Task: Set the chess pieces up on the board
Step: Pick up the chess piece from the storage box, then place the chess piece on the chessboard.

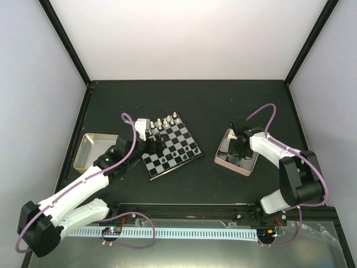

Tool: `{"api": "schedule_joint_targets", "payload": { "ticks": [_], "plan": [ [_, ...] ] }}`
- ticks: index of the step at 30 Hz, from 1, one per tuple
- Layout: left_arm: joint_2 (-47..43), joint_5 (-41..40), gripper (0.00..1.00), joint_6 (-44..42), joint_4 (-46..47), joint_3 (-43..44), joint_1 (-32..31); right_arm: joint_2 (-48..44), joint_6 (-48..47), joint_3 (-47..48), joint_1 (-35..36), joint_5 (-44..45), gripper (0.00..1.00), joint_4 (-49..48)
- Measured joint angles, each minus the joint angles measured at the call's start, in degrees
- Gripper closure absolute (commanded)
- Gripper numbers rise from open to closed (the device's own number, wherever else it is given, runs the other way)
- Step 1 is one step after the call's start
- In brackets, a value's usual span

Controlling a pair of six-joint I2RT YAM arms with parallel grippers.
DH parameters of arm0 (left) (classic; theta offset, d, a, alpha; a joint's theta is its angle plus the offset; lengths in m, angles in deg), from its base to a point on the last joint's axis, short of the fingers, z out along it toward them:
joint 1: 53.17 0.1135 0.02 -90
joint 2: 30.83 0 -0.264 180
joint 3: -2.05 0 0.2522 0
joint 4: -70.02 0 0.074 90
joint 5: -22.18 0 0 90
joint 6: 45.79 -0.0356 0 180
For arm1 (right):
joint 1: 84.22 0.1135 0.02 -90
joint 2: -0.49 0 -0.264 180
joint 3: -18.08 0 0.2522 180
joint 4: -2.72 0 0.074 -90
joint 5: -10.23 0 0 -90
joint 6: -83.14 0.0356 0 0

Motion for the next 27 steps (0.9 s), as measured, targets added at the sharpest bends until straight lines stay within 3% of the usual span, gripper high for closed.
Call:
{"api": "schedule_joint_targets", "payload": {
  "ticks": [7, 12, 19, 27],
  "plan": [
    [-3.48, -1.40, 0.07, 0.00, -2.08, 0.00, 0.39, -3.21, 0.85, 7.04, 7.39, 0.52, 0.91, 2.47],
    [-5.77, -3.39, 0.07, 0.63, -3.89, 0.00, 0.68, -2.45, 2.25, 16.26, 17.16, 1.51, 0.91, 3.04],
    [-11.76, -11.21, 0.06, 4.70, -10.62, -0.31, 2.23, 7.78, 3.72, 28.68, 32.96, 1.95, 0.89, 3.54],
    [-23.56, -23.10, 0.06, 9.68, -19.56, -0.66, 4.00, 18.49, 3.87, 36.17, 43.36, 0.61, 0.89, 3.98]
  ]
}}
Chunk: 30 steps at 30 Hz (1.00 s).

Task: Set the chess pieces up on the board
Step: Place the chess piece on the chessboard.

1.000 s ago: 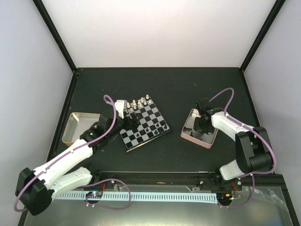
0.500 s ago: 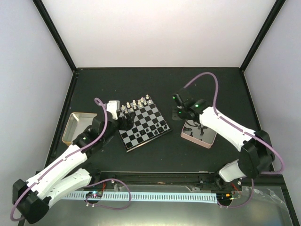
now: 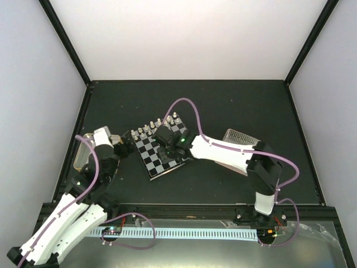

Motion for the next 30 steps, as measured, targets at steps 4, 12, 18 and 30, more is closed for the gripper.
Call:
{"api": "schedule_joint_targets", "payload": {
  "ticks": [4, 12, 18, 30],
  "plan": [
    [-4.92, -4.22, 0.05, 1.05, -2.12, -0.09, 0.33, 4.72, 0.02, 3.08, 2.73, -1.99, 0.88, -0.09],
    [-8.39, -7.26, 0.05, 1.84, -3.67, -0.33, 0.42, 12.41, -0.04, 8.87, 5.42, -3.96, 0.86, 0.50],
    [-8.61, -7.80, 0.05, 1.95, -4.48, -0.39, 0.44, 15.98, -0.17, 12.13, 5.66, -4.00, 0.85, 1.68],
    [-9.05, -7.93, 0.05, 1.97, -5.20, -0.52, 0.44, 18.71, -1.42, 13.33, 6.10, -5.62, 0.79, 3.65]
  ]
}}
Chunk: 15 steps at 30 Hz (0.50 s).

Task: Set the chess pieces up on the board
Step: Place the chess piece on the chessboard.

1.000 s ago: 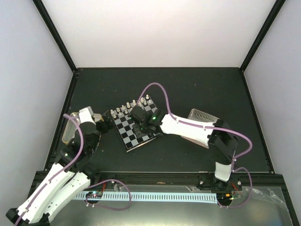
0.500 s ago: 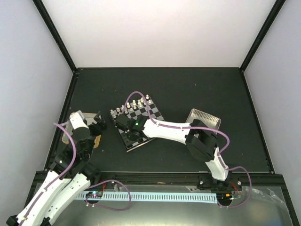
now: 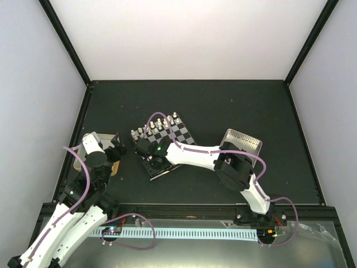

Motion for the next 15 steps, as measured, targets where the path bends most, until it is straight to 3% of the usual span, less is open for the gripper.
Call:
{"api": "schedule_joint_targets", "payload": {
  "ticks": [7, 15],
  "plan": [
    [0.00, 0.00, 0.04, -0.02, -0.11, -0.02, 0.00, 0.00, -0.37, 0.24, 0.02, -1.46, 0.83, -0.70],
    [-0.02, 0.00, 0.04, -0.04, -0.11, -0.02, 0.00, 0.00, -0.33, 0.24, 0.02, -1.88, 0.70, -0.76]
  ]
}}
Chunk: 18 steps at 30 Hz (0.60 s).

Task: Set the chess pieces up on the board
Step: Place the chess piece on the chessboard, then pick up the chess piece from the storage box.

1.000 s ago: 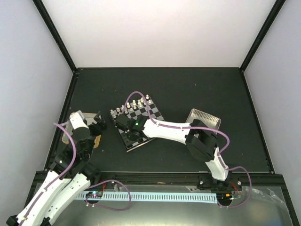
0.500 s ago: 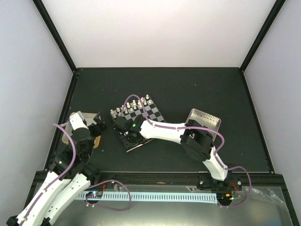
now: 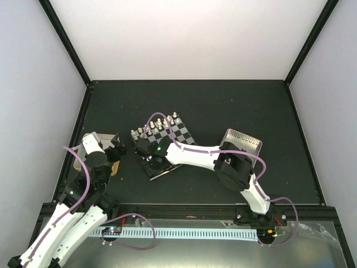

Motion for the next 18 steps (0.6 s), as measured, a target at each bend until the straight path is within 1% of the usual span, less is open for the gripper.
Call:
{"api": "schedule_joint_targets", "payload": {
  "ticks": [4, 7, 10, 12, 14, 17, 18],
  "plan": [
    [0.00, 0.00, 0.04, -0.02, -0.02, 0.00, 0.00, -0.46, 0.24, -0.37, -0.11, 0.13, 0.67, -0.59],
    [0.00, 0.02, 0.04, -0.09, 0.00, 0.00, 0.00, -3.76, 1.03, -3.67, -0.52, 0.22, 0.64, -2.99],
    [0.02, 0.33, 0.03, -0.72, 0.09, 0.00, 0.04, -11.61, 2.56, -10.54, -2.21, 0.59, 0.63, -6.01],
    [0.11, 0.85, 0.03, -1.51, 0.55, 0.00, 0.04, -18.16, 3.56, -15.39, -4.52, 1.40, 0.62, -7.98],
    [0.35, 1.73, 0.02, -2.29, 1.29, 0.00, 0.04, -24.57, 4.76, -19.63, -7.89, 3.19, 0.62, -9.01],
    [1.33, 3.72, 0.03, -4.09, 3.06, 0.00, 0.04, -34.01, 6.40, -26.88, -15.26, 6.82, 0.62, -10.27],
    [1.75, 4.68, 0.02, -4.90, 3.89, 0.00, 0.07, -38.53, 7.15, -31.34, -17.97, 8.92, 0.61, -9.92]
  ]
}}
